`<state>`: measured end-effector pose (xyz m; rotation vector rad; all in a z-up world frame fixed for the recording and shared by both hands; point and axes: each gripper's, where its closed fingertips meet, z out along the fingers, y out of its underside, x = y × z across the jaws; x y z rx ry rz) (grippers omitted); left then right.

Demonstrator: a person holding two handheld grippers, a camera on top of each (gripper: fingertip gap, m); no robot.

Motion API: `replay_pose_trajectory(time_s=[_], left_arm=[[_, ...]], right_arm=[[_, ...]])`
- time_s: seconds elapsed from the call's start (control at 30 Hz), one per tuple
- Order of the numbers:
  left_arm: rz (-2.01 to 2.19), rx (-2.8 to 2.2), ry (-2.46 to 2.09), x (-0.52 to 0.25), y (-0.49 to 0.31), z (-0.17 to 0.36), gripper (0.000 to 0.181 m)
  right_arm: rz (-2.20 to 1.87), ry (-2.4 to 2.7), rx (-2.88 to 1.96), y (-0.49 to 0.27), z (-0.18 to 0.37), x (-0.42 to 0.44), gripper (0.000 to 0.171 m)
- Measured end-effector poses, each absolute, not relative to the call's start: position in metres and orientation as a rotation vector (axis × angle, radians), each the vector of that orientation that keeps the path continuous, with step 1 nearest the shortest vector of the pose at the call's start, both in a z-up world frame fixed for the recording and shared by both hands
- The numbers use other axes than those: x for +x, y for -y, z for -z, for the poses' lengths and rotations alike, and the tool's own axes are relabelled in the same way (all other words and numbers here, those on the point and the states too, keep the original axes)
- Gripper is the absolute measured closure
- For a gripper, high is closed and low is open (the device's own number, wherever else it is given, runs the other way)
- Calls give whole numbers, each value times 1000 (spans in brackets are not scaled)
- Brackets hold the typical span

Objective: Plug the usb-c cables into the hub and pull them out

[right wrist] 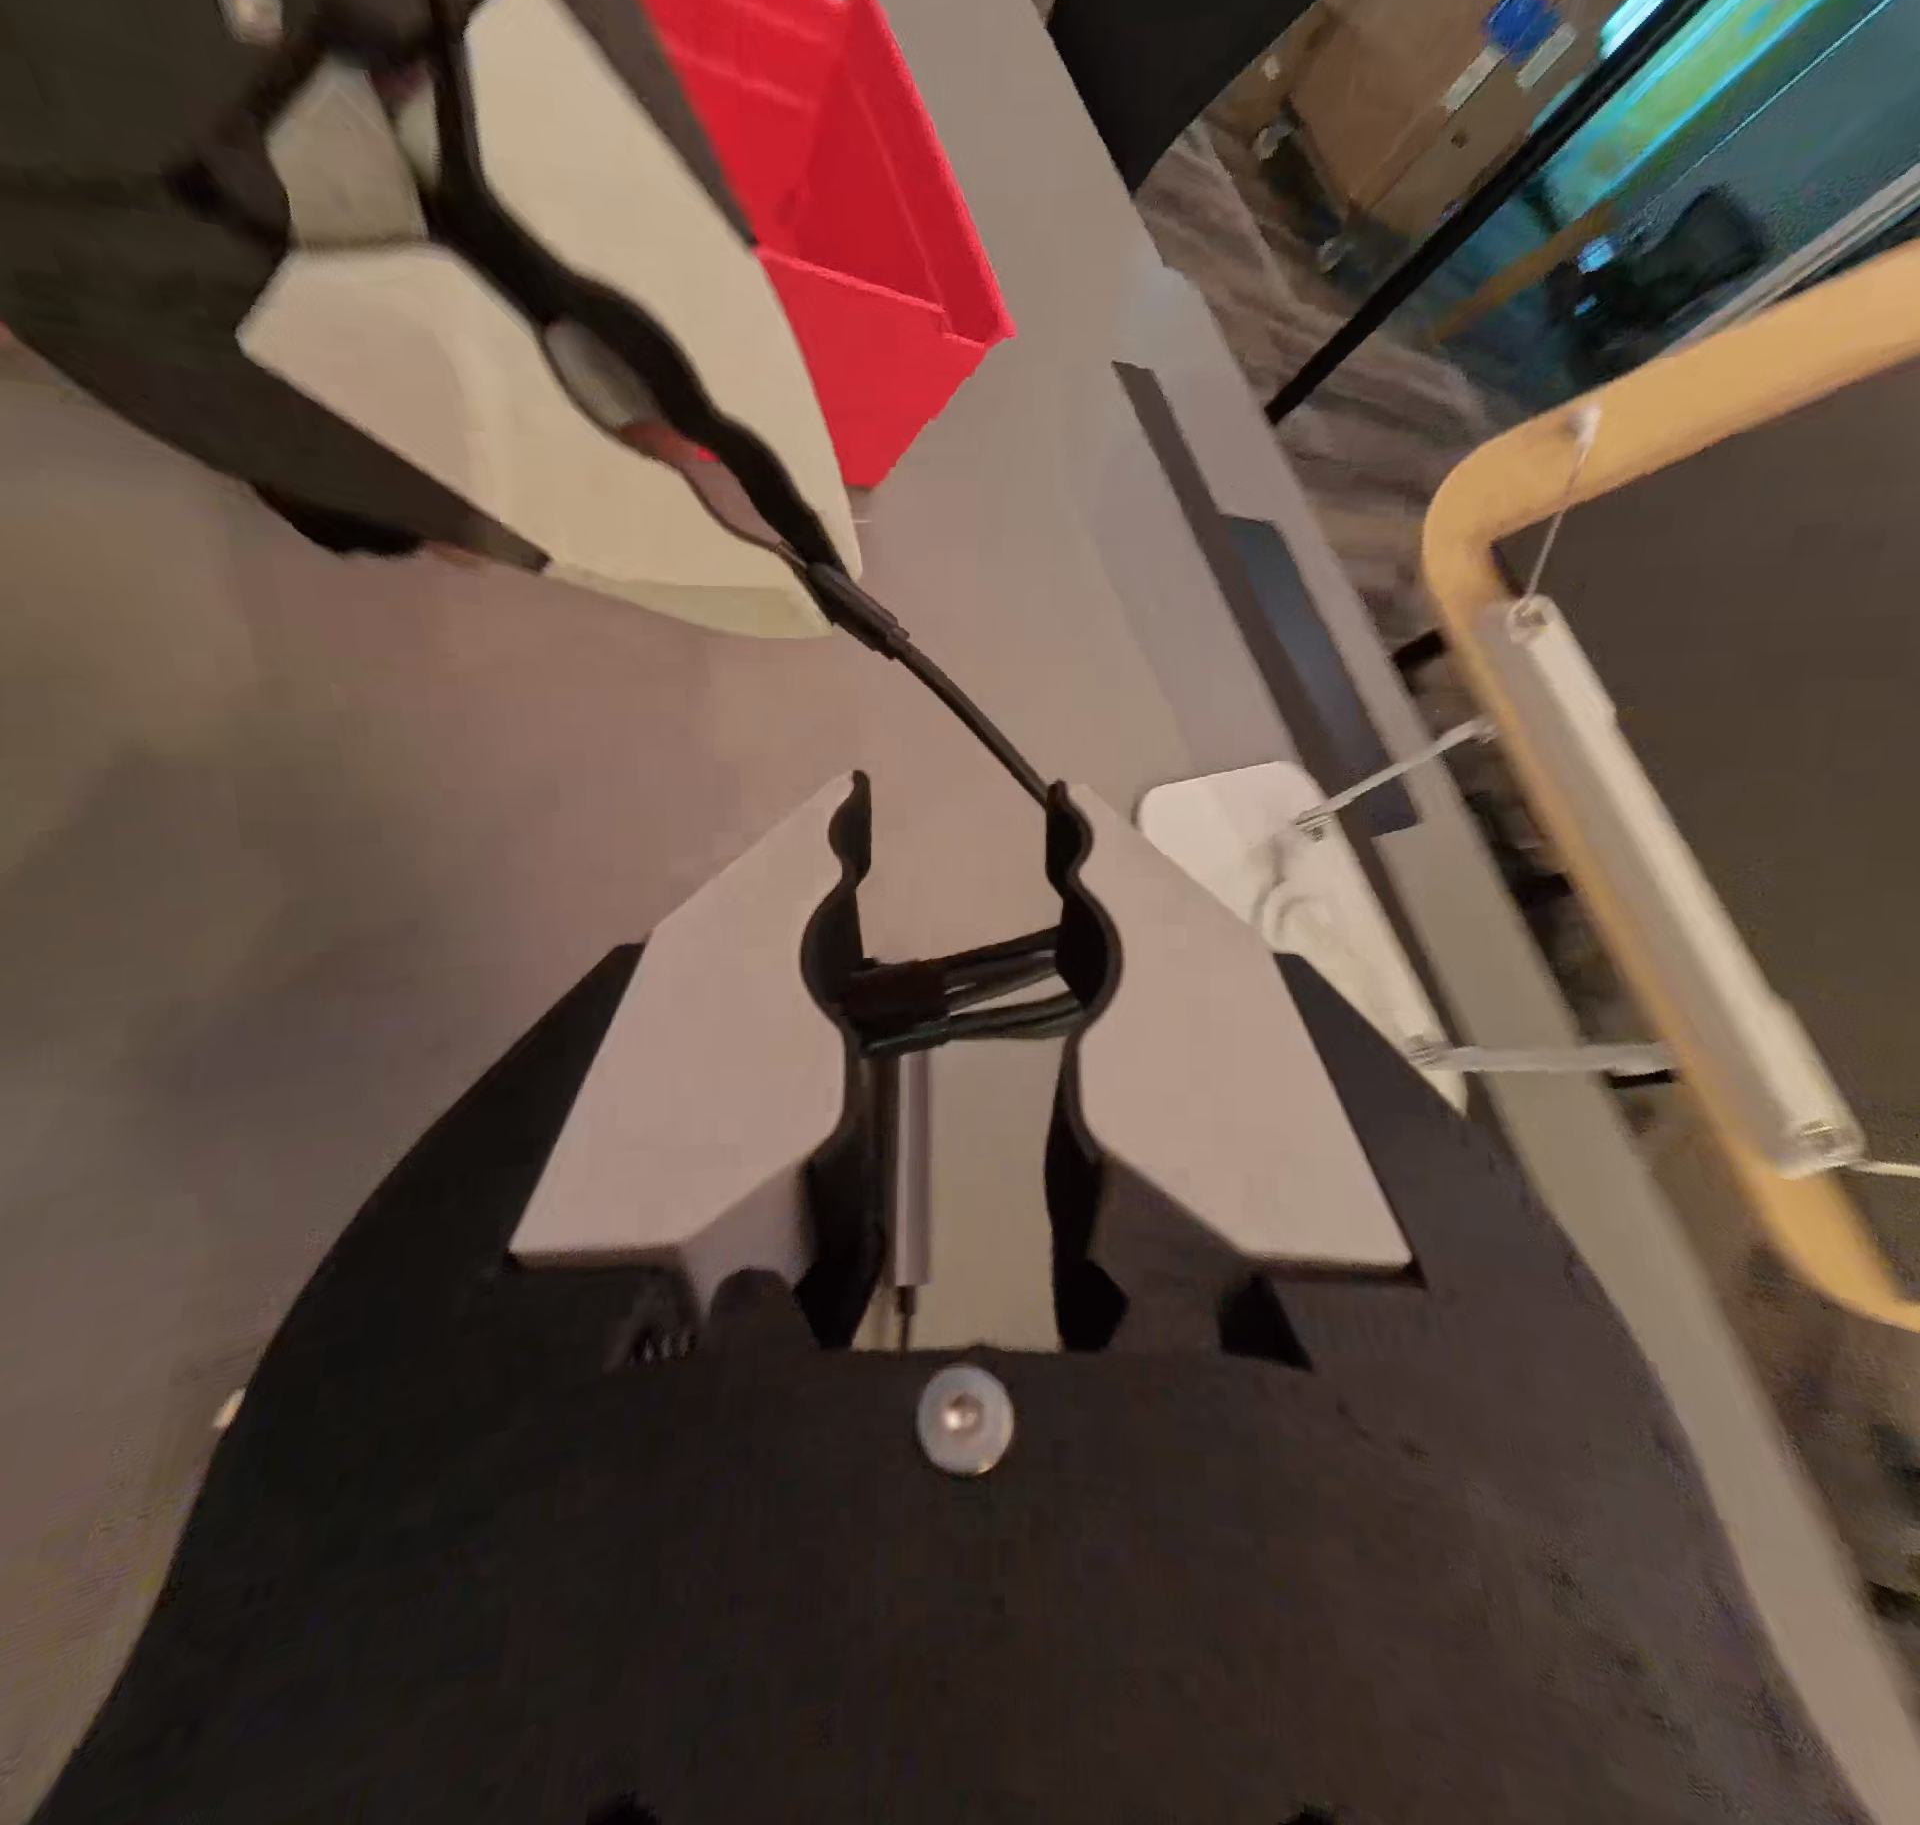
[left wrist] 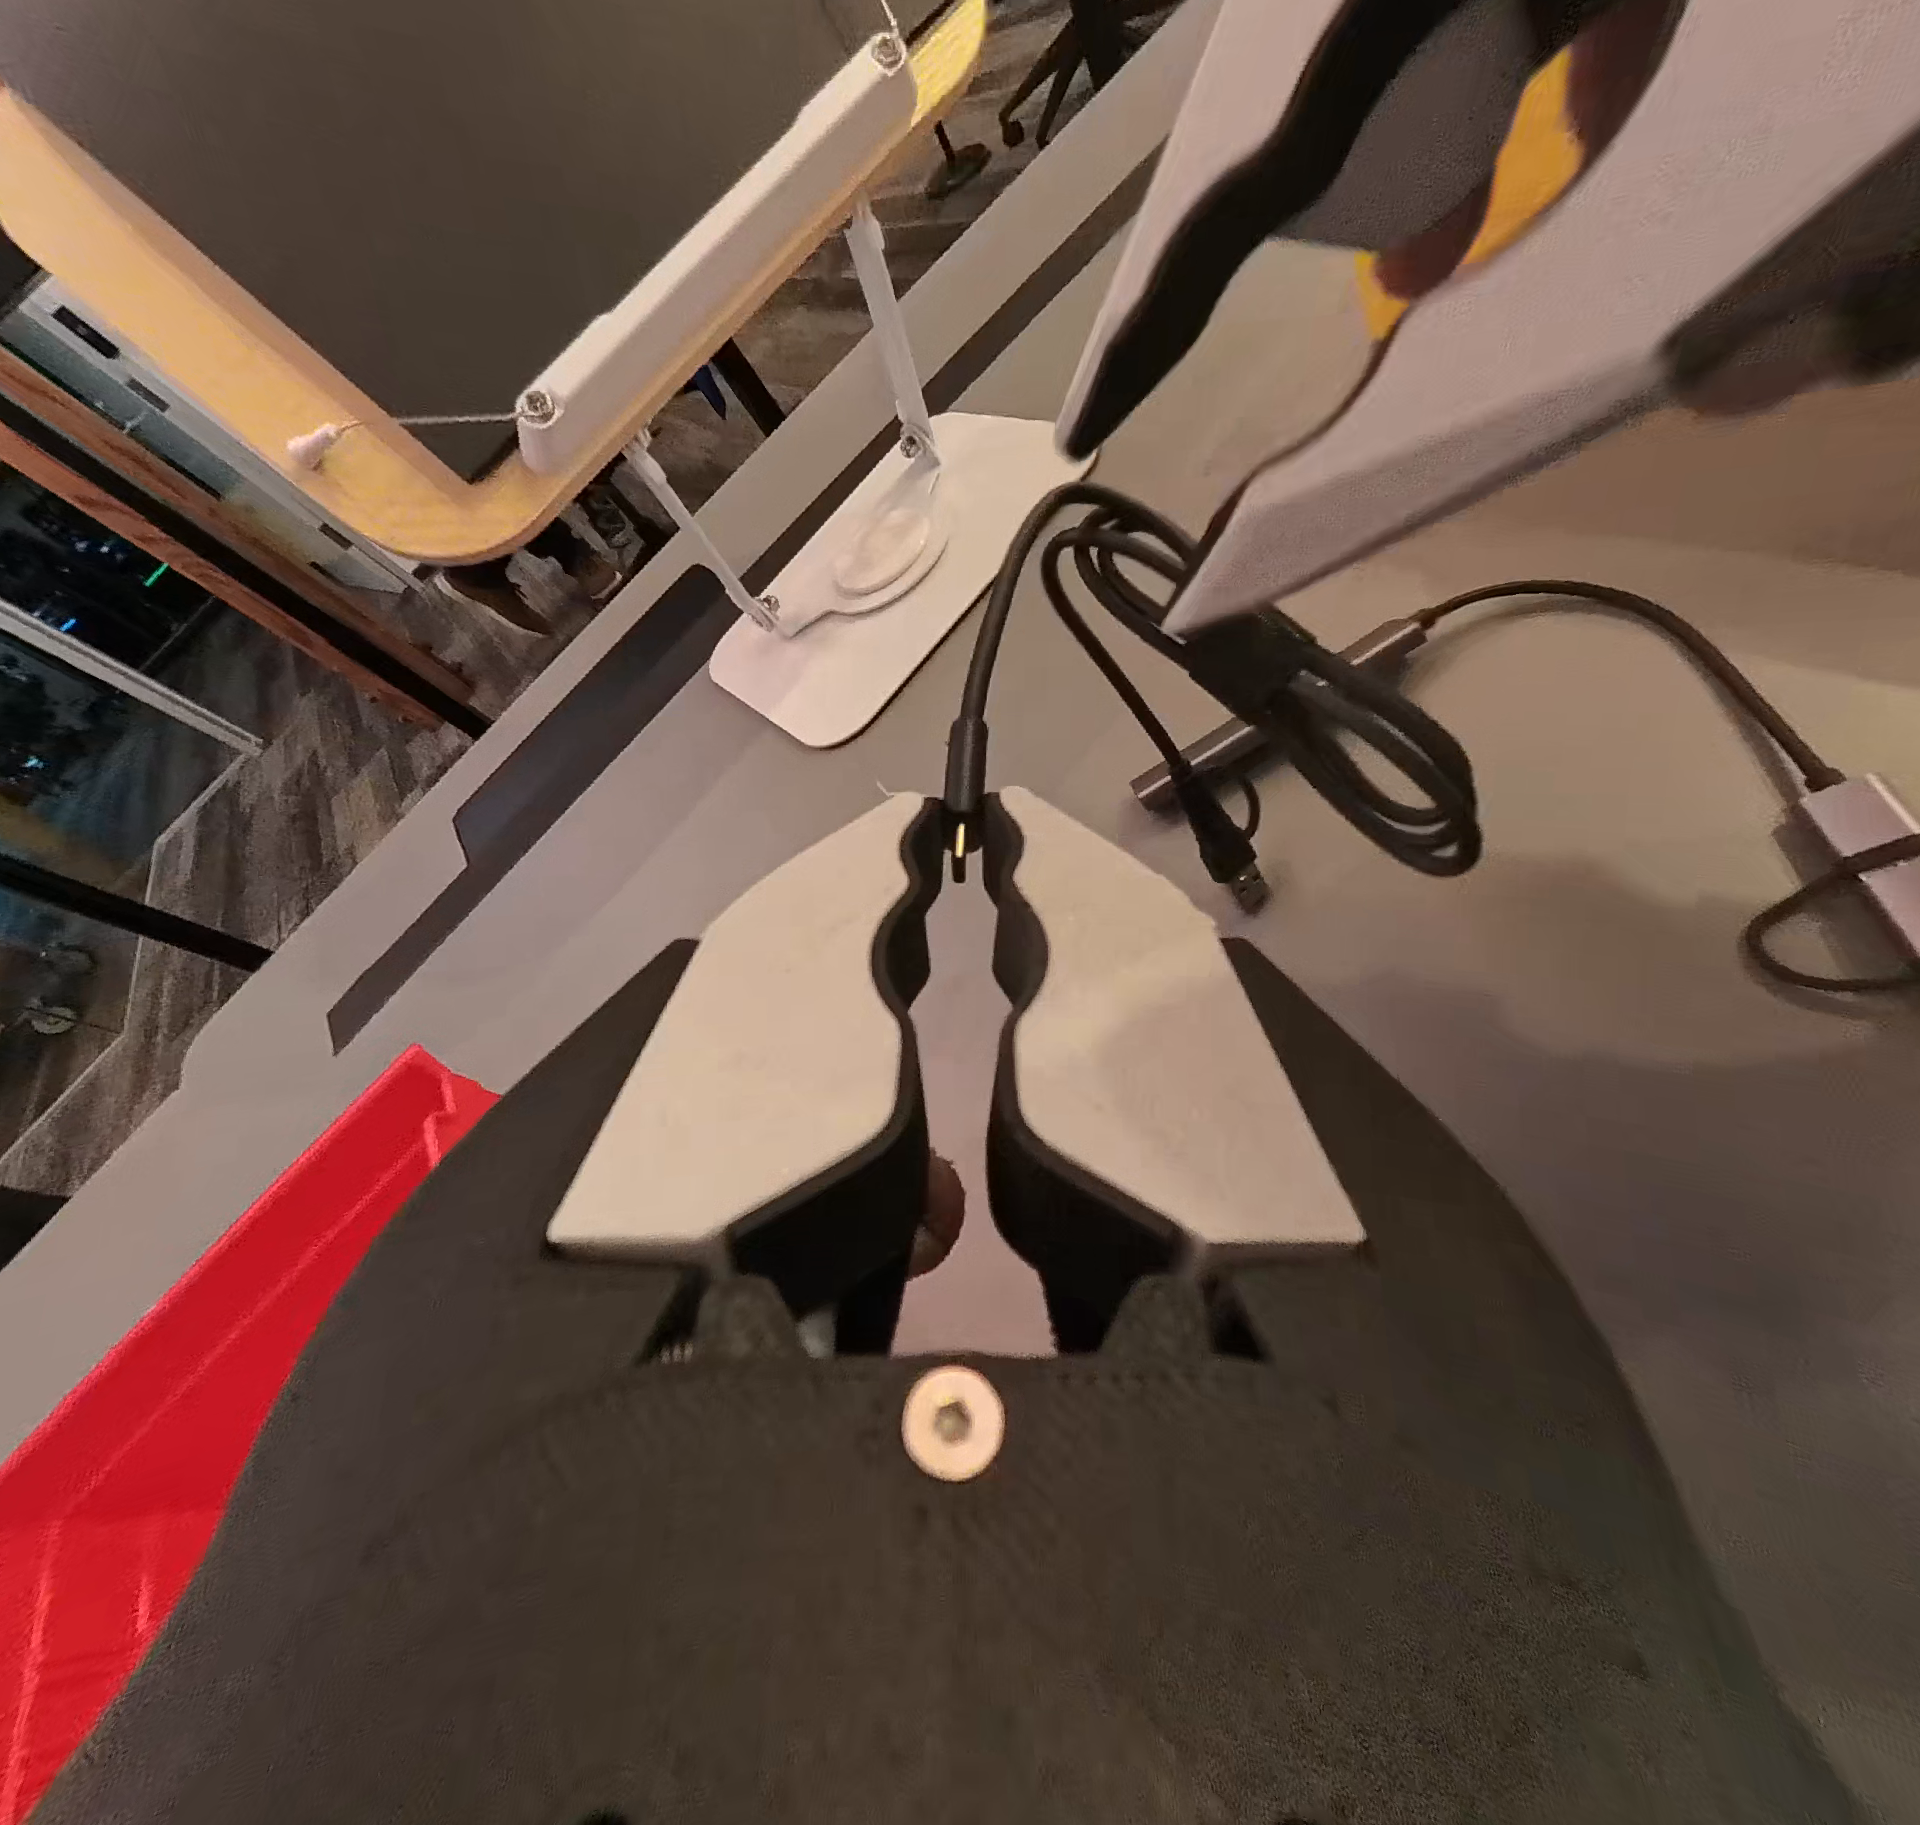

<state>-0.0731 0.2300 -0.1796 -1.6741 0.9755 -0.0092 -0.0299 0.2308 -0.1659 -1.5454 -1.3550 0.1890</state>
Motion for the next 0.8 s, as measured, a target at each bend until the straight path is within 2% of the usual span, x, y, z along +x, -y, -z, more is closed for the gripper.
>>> replay_pose_trajectory(time_s=[0.17,0.23,0.3,0.47,0.67,0.8], left_arm=[[113,-1730,-1012,-64,-214,173,174],[239,-1774,-972,-60,-207,166,174],[351,-1811,-914,-59,-203,158,174],[505,-1712,-903,-58,-195,137,173],[626,-1591,-929,-62,-192,118,151],[665,-1506,-896,-62,-198,104,148]], right_arm=[[260,1398,-1226,-243,167,-47,149],[395,1413,-1140,-246,172,-50,166],[408,1391,-1103,-243,172,-54,170],[69,1301,-1206,-234,161,-60,171],[-615,1070,-1294,-223,130,-57,171],[-998,906,-1284,-220,118,-52,171]])
